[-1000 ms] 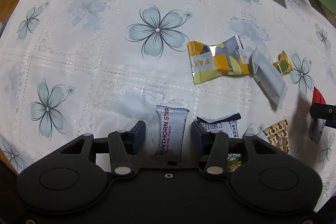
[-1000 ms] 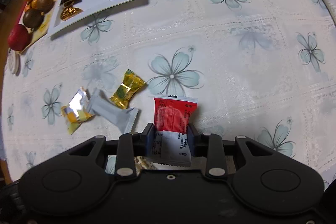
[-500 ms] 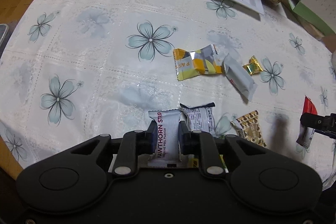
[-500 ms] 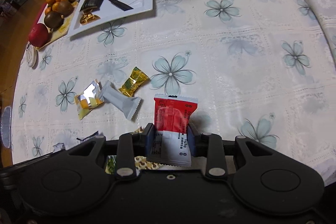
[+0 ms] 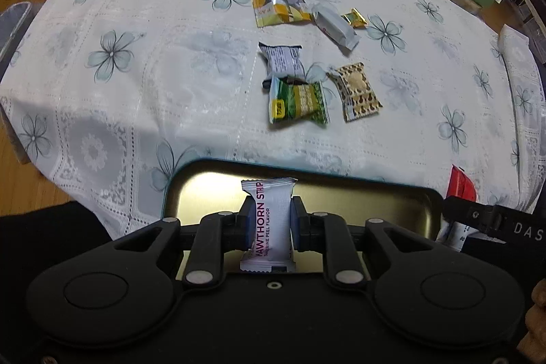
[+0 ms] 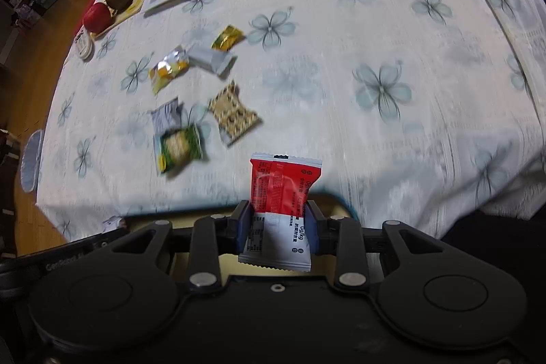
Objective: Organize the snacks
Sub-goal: 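Lift both packets and carry them toward the gold tray, then open both grippers to drop the packets onto the gold tray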
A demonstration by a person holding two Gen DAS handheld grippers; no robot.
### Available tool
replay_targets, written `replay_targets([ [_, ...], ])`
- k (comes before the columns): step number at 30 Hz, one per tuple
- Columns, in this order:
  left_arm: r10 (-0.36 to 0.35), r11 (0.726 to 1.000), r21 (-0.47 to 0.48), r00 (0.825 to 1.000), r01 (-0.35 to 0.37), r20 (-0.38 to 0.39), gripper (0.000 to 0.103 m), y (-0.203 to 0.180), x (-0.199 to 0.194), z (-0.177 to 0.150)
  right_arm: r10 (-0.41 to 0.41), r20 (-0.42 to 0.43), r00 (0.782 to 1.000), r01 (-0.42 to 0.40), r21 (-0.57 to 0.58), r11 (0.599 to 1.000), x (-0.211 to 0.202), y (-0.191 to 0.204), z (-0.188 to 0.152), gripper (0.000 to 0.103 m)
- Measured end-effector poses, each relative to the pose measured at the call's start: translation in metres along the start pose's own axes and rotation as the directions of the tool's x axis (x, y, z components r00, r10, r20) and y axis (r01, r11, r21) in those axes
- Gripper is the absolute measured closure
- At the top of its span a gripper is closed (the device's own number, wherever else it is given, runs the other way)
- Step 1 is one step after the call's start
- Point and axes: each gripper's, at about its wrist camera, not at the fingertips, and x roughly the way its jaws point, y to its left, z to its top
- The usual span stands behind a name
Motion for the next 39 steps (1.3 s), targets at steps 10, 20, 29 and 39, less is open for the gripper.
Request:
replay_targets([
  [10, -0.007, 1.0, 0.0, 1.0, 0.007, 0.011, 0.076, -0.019, -0.006, -0.054, -0.019, 0.045, 0.999, 0.019, 0.005, 1.0, -0.025, -0.006, -0.066, 0.068],
  [20, 0.032, 0.999, -0.009, 0.997, -0.031, 0.072, 0.067, -0.025, -0.021, -0.068, -0.017, 0.091, 0.996, 0.02, -0.031, 0.999, -0.042, 0.003, -0.079, 0.065],
  [29, 0.056, 0.998, -0.007, 0.994, -0.056, 0.09, 0.053, -0.023, -0.028, -0.078, -0.008, 0.089, 0.996, 0.011, -0.033, 0.999, -0.051, 0.004, -0.085, 0.047],
  [39, 0.078, 0.997, -0.014, 0.994, -0.077, 0.079, 0.046, -0.015, -0.028, -0.086, -0.047, 0.053, 0.997, 0.051, -0.08, 0.996, -0.044, 0.01, -0.092, 0.047],
])
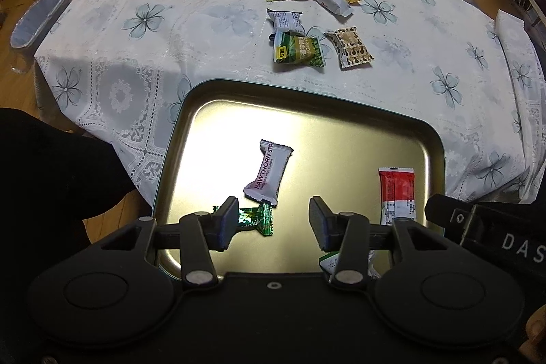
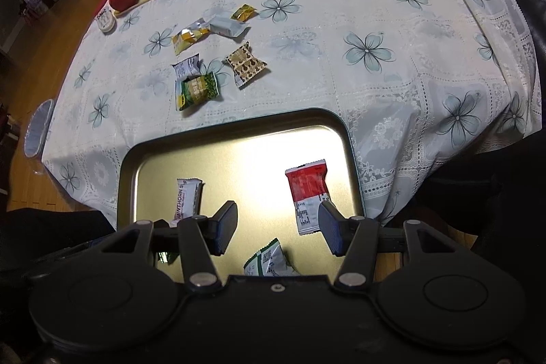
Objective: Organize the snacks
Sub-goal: 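Open both grippers to drop the packets onto the gold tray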
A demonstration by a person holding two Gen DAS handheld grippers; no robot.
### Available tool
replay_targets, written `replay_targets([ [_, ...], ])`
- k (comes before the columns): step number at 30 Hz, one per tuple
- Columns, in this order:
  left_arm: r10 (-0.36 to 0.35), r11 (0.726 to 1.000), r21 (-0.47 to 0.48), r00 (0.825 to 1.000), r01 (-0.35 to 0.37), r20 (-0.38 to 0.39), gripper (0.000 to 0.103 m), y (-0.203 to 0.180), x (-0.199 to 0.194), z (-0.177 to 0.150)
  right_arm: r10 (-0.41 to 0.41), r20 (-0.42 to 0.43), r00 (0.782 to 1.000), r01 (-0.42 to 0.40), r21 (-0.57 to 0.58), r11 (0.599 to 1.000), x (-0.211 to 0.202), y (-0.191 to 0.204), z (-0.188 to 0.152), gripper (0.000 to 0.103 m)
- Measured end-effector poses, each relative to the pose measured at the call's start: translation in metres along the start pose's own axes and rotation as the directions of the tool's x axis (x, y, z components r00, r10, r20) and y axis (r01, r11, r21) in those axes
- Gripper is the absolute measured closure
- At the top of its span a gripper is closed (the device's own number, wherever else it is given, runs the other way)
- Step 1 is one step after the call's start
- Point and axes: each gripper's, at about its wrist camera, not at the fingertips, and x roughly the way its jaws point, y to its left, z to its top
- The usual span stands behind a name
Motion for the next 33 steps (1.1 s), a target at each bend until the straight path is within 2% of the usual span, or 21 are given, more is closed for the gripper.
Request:
replay_targets([
  [13, 0.016, 1.0, 0.013, 0.997, -0.015, -0.076, 0.045, 0.009, 0.013, -0.004, -0.023, -0.114, 0.993, 0.023, 0.0, 1.0, 0.021, 0.004, -0.001, 0.047],
  [19, 0.023, 0.999, 0.028, 0.993, -0.02, -0.119, 0.045, 0.012, 0.022, -0.002, -0.021, -0.193, 0.981, 0.019, -0.008, 1.0, 0.037, 0.007, 0.0, 0.047],
  [24, 0.021, 0.999, 0.041, 0.988, -0.015, -0.153, 0.045, 0.014, 0.028, 0.002, -0.029, -0.252, 0.967, 0.027, -0.012, 1.0, 0.05, 0.008, 0.002, 0.042],
  [33, 0.016, 0.997, 0.078, 0.978, 0.0, -0.209, 0.045, 0.015, 0.037, 0.015, -0.039, -0.321, 0.946, 0.034, -0.023, 0.999, 0.062, 0.008, 0.015, 0.038],
])
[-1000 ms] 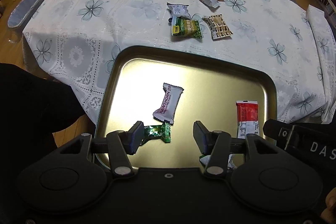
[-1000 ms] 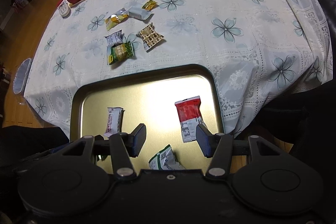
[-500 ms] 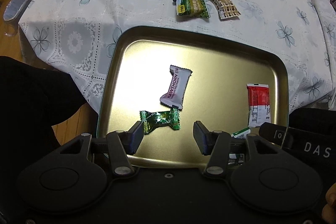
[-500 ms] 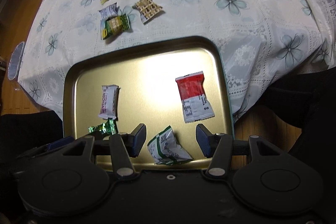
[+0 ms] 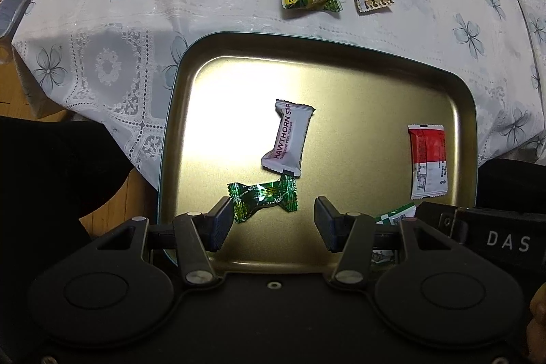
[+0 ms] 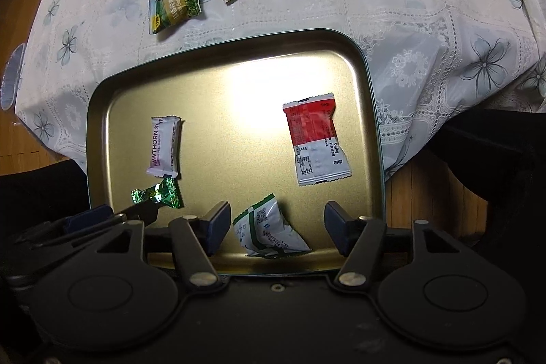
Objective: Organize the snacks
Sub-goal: 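Open both grippers to drop the packets onto the gold tray, then move both open tools back over the snacks on the tablecloth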
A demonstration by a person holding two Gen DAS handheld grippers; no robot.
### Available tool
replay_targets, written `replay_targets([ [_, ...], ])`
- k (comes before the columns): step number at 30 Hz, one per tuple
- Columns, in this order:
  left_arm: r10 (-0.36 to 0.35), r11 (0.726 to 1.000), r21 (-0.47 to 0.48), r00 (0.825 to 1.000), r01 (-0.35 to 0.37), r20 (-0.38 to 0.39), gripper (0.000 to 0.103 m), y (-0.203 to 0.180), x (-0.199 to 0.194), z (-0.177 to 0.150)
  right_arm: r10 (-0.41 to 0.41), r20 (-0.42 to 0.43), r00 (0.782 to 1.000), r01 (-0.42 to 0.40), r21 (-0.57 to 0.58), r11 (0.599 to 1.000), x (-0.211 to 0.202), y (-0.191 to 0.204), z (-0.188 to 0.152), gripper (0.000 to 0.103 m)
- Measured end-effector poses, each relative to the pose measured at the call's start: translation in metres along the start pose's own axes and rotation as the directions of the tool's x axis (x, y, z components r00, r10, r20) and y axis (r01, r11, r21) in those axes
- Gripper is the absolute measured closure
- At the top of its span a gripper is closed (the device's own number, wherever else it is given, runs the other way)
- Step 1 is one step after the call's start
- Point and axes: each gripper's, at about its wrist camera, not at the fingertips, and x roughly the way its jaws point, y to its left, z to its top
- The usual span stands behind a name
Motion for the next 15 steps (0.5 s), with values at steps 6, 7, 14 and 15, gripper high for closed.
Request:
replay_targets([
  [6, -0.002, 1.0, 0.01, 0.999, 0.002, -0.033, 0.045, 0.005, 0.005, 0.018, -0.011, -0.044, 0.999, 0.01, -0.022, 1.0, 0.008, 0.001, 0.016, 0.037],
  [7, 0.0, 1.0, 0.01, 0.999, 0.001, -0.033, 0.045, 0.006, 0.006, 0.021, -0.012, -0.047, 0.999, 0.011, -0.026, 1.0, 0.008, 0.002, 0.02, 0.037],
  [14, 0.005, 1.0, 0.029, 0.999, -0.004, -0.032, 0.045, 0.008, 0.007, 0.057, -0.016, -0.071, 0.997, 0.013, -0.055, 0.998, 0.009, 0.012, 0.056, 0.037],
  [15, 0.007, 1.0, 0.031, 1.0, -0.006, -0.029, 0.045, 0.008, 0.007, 0.063, -0.023, -0.068, 0.997, 0.019, -0.061, 0.998, 0.009, 0.014, 0.063, 0.037],
])
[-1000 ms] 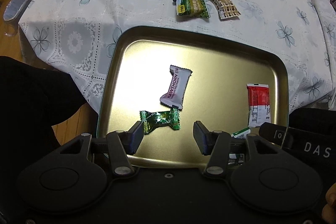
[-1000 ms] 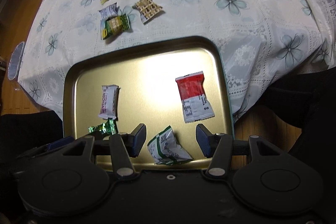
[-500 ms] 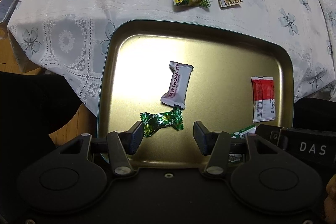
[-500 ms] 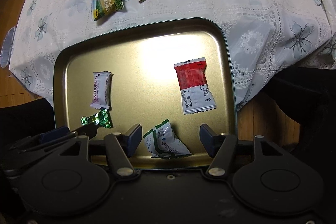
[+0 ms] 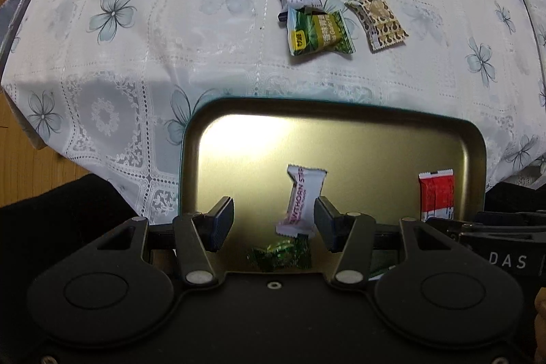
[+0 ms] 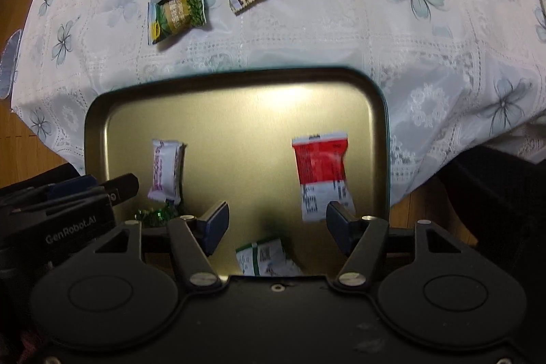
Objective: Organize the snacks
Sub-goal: 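Move both open tools back over the snacks on the tablecloth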
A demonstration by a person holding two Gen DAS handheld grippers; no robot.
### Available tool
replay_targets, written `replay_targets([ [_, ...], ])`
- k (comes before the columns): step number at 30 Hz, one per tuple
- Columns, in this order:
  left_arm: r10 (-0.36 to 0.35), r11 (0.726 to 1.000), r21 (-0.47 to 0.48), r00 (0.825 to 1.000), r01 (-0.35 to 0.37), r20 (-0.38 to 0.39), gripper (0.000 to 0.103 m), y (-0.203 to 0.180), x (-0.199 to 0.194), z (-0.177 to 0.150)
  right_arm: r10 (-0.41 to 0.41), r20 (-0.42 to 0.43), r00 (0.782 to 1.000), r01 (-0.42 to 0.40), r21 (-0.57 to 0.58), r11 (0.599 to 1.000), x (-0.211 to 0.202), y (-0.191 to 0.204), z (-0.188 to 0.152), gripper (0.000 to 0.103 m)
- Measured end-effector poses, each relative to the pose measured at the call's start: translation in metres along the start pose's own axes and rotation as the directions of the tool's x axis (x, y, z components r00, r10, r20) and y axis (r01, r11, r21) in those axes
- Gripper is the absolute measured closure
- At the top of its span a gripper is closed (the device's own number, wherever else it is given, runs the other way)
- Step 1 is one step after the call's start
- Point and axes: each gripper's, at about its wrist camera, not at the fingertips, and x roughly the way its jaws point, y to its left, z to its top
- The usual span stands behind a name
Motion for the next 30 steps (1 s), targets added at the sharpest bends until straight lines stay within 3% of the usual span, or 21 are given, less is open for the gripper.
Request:
replay_targets([
  [12, 0.047, 0.999, -0.02, 0.996, -0.045, 0.078, 0.045, -0.002, -0.001, 0.086, -0.037, 0.082, 0.996, 0.038, -0.02, 0.999, -0.014, 0.018, 0.095, 0.037],
  [20, 0.045, 0.998, -0.058, 0.992, -0.038, 0.119, 0.045, 0.002, 0.01, 0.138, -0.069, 0.144, 0.987, 0.071, -0.006, 0.997, -0.012, 0.024, 0.155, 0.037],
  [25, -0.008, 0.997, -0.08, 0.994, 0.017, 0.106, 0.045, 0.001, 0.027, 0.155, -0.043, 0.14, 0.989, 0.043, 0.004, 0.999, -0.002, 0.026, 0.173, 0.037],
  [30, -0.022, 0.998, -0.058, 0.996, 0.027, 0.085, 0.045, -0.002, 0.038, 0.16, -0.031, 0.136, 0.99, 0.03, 0.013, 0.999, 0.013, 0.028, 0.179, 0.037],
])
